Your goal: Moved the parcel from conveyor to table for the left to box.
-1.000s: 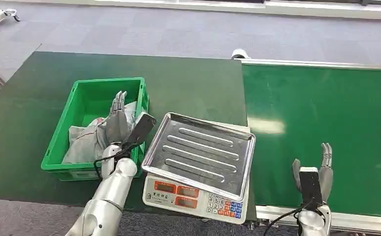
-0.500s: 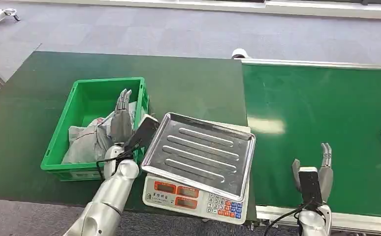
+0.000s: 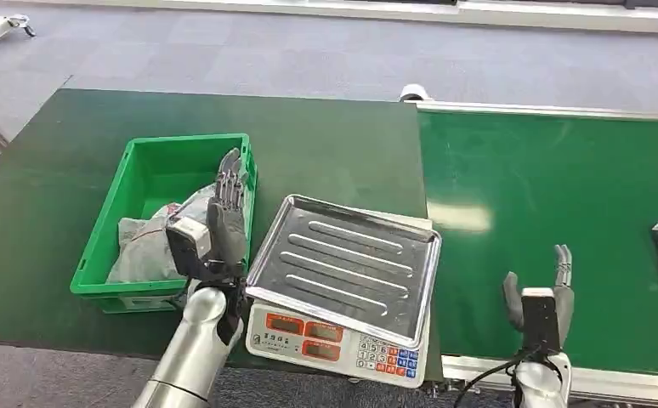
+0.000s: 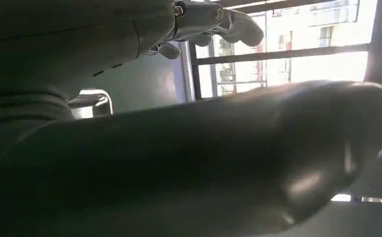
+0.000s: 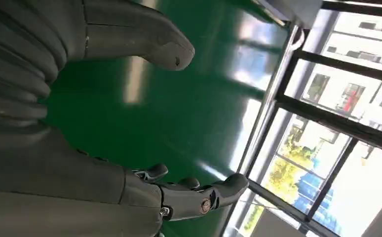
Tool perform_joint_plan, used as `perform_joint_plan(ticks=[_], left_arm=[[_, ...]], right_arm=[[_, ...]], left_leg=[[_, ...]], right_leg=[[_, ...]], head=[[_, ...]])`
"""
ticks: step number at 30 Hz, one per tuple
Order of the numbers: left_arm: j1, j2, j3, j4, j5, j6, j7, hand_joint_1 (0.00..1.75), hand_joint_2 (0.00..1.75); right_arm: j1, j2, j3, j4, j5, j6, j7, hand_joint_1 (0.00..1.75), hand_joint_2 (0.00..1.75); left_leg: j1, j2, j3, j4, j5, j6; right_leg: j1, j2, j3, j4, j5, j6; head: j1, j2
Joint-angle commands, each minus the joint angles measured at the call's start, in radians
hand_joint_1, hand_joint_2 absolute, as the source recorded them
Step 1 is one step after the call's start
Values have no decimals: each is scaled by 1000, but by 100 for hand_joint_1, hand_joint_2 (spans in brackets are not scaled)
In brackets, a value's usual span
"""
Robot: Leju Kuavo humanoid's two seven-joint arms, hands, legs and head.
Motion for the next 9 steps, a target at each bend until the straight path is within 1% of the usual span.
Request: perform_joint_plan(ticks=[1, 2, 3, 4, 6, 7, 8, 9], left_arm=[[36, 67, -199, -37, -30, 126, 3, 0, 0], [43, 79, -226, -56, -46, 147, 3, 0, 0], [39, 85, -248, -45, -54, 178, 3, 0, 0], [39, 85, -248, -45, -54, 178, 3, 0, 0], [39, 85, -248, -45, -54, 178, 3, 0, 0], [39, 85, -248, -45, -54, 178, 3, 0, 0], [24, 101, -292, -22, -12, 216, 3, 0, 0], [17, 95, -286, -7, -20, 212, 3, 0, 0]], right_arm=[[-30, -9, 81, 5, -16, -13, 4, 0, 175], [-27, -11, 81, -3, -32, -7, 4, 0, 175], [-25, -17, 85, 3, -36, 9, 4, 0, 175], [-25, -17, 85, 3, -36, 9, 4, 0, 175], [-25, -17, 85, 3, -36, 9, 4, 0, 175], [-25, -17, 85, 3, -36, 9, 4, 0, 175], [-22, -23, 90, 6, -33, 11, 4, 0, 175], [-13, -18, 81, -6, -18, -37, 4, 0, 175]], left_leg=[[0, 4, 3, -2, -1, 0], [0, 2, 1, -1, 0, 0], [0, 3, 2, -1, -1, 0], [0, 2, 1, -1, 0, 0], [0, 2, 4, -3, 0, 0], [0, 1, 1, -1, 0, 0], [1, 2, 3, -2, 0, 0], [0, 2, 1, -1, 0, 0]], right_leg=[[1, 2, 3, -3, 0, -1], [0, 1, 1, -1, 0, -1], [1, 2, 2, -2, 0, -1], [0, 1, 1, -1, 0, -1], [1, 1, 4, -3, 0, -1], [0, 0, 2, -1, 0, -1], [1, 1, 3, -3, 0, -1], [0, 1, 1, -1, 0, -1]], head=[[0, 0], [0, 0], [0, 0], [0, 0], [0, 0], [0, 0], [0, 0], [0, 0]])
